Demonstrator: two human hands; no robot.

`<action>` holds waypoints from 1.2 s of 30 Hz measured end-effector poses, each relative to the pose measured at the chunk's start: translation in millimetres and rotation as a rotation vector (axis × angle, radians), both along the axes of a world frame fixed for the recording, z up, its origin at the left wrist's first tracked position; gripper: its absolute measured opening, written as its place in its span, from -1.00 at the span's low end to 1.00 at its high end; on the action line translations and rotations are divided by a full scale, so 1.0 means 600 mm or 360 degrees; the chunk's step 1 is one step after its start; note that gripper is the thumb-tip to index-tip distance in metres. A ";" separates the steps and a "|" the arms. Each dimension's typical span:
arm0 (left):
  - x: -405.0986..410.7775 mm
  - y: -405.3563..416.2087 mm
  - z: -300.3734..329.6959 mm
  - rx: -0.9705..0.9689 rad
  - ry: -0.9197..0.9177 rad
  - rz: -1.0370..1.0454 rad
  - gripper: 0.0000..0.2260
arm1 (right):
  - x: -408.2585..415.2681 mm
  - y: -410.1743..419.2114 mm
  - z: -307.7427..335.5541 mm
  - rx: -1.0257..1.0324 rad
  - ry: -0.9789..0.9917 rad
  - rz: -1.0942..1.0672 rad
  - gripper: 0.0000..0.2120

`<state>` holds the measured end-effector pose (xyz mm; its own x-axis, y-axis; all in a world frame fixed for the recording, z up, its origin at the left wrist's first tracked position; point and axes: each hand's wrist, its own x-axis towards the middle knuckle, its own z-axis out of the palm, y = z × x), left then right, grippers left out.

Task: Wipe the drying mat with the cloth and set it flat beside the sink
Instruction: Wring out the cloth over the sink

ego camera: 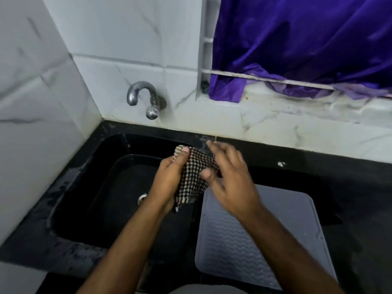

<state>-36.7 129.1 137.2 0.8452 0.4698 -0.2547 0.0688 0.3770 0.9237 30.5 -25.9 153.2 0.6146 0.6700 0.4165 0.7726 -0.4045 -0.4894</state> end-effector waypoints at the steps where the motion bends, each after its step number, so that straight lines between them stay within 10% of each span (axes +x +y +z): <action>1: -0.003 0.000 0.015 -0.0087 -0.0014 0.0049 -0.64 | -0.014 -0.002 -0.005 -0.0037 -0.0045 0.0076 -0.17; 7: -0.022 -0.021 0.088 -0.0395 -0.0079 -0.0118 -0.62 | -0.004 0.004 0.005 -0.0127 0.0010 0.0367 0.30; 13: -0.063 -0.013 0.120 -0.0155 -0.0097 0.0063 -0.68 | 0.033 0.018 0.047 -0.0263 -0.0449 0.0384 -0.03; 19: -0.110 0.003 0.105 0.1118 0.0287 0.0509 -0.36 | 0.043 0.029 0.097 -0.0655 -0.1184 0.0509 -0.54; 22: -0.106 0.007 0.097 0.1719 0.0305 0.0088 0.10 | 0.036 0.058 0.121 -0.0777 -0.1298 0.0641 -0.77; 26: -0.071 0.014 0.093 0.1532 0.0243 -0.0296 0.37 | 0.025 0.101 0.164 -0.0796 -0.1352 0.0697 -0.81; 32: -0.045 0.062 0.140 0.1829 0.0434 0.0201 -0.80 | 0.058 0.123 0.193 -0.0538 -0.1478 0.0645 -0.52; 36: -0.055 0.090 0.191 0.0835 0.0198 -0.0253 -0.82 | 0.066 0.104 0.166 -0.0026 -0.1416 0.0867 -0.53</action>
